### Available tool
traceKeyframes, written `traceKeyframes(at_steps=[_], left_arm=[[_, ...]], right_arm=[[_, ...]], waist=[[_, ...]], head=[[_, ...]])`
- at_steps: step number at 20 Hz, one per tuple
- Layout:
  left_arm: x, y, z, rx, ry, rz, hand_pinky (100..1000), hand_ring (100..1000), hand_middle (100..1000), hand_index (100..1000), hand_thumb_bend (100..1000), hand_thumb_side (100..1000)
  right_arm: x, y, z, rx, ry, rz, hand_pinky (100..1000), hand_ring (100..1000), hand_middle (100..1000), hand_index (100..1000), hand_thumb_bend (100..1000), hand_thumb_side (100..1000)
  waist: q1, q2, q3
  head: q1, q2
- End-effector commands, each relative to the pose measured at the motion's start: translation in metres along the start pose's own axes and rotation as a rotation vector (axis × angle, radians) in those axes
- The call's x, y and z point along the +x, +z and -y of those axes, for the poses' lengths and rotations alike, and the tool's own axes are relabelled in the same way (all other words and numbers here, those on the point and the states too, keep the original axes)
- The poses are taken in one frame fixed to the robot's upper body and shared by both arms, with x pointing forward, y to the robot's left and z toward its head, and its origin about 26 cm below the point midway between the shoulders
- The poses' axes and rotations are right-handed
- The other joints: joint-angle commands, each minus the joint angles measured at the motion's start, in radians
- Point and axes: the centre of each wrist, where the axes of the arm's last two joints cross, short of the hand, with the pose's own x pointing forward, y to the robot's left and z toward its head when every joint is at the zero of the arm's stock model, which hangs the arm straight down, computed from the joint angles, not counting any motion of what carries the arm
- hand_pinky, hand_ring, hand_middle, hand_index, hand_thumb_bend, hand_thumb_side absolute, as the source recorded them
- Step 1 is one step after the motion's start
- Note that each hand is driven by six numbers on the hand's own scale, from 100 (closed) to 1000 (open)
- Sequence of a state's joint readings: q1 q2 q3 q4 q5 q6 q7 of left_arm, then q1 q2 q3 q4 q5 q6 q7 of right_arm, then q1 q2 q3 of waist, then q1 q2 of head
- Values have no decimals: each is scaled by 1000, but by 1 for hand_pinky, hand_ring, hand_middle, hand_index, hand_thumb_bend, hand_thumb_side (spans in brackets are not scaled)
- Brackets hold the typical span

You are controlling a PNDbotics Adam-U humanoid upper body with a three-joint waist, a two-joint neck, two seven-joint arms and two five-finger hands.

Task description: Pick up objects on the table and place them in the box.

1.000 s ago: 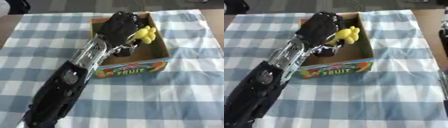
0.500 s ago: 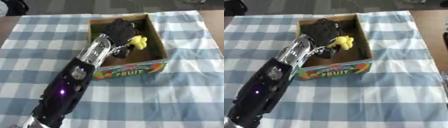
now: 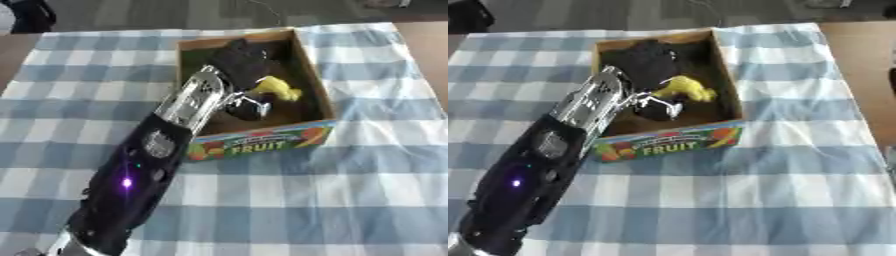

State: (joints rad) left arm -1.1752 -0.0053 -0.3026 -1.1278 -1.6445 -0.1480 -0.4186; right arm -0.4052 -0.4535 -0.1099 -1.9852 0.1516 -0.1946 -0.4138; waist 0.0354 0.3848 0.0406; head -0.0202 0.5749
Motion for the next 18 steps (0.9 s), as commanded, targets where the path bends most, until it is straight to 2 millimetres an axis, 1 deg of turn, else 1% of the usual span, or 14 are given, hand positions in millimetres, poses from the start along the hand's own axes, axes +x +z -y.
traceKeyframes(at_steps=[1,2,3,5,6,8,9,10,11,14,16,18], left_arm=[[-10,2,-12,6,-29,-48,889,938,844,967,247,804],[-11,3,-12,5,-35,-64,896,945,852,975,293,823],[-12,3,-13,10,-41,-80,898,946,854,977,320,836],[-12,5,-15,33,-52,-106,892,941,848,972,321,842],[-12,6,-17,53,-53,-114,878,930,834,958,277,822],[-14,11,-25,113,-42,-138,845,900,803,934,121,775],[-16,14,-29,147,-31,-152,839,894,797,931,100,771],[-19,17,-34,185,-13,-167,812,869,778,921,100,772],[-23,21,-39,225,13,-188,808,865,775,920,100,771],[-33,34,-52,347,116,-255,723,799,726,903,100,743],[-38,43,-55,417,179,-295,666,764,694,887,100,734],[-41,53,-56,480,231,-333,645,745,673,885,100,738]], right_arm=[[5,-6,2,-4,-3,29,728,582,583,812,100,595],[5,-6,2,-4,-3,28,728,582,583,812,100,596],[5,-6,2,-4,-3,27,728,582,583,812,100,595],[5,-6,2,-4,-1,26,728,583,583,812,100,595],[5,-6,2,-4,-1,26,728,583,583,812,100,595],[5,-5,3,-5,1,25,728,583,583,812,100,595],[5,-5,3,-6,2,24,728,583,583,812,100,595],[5,-5,3,-7,4,24,728,583,584,812,100,595],[4,-5,4,-9,6,24,728,583,584,812,100,595],[4,-4,6,-16,15,21,728,583,584,812,100,595],[3,-4,7,-19,22,19,728,583,584,812,100,594],[3,-3,9,-23,29,17,728,584,584,812,100,595]], waist=[[-5,-19,-3],[-5,-19,-3],[-5,-19,-3],[-5,-20,-2],[-5,-20,-1],[-5,-22,1],[-5,-23,2],[-5,-25,4],[-4,-26,7],[-4,-31,18],[-3,-34,26],[-4,-37,35]], head=[[1,-12],[1,-12],[0,-11],[-1,-10],[-3,-10],[-6,-9],[-7,-7],[-10,-4],[-12,0],[-24,17],[-32,26],[-42,35]])
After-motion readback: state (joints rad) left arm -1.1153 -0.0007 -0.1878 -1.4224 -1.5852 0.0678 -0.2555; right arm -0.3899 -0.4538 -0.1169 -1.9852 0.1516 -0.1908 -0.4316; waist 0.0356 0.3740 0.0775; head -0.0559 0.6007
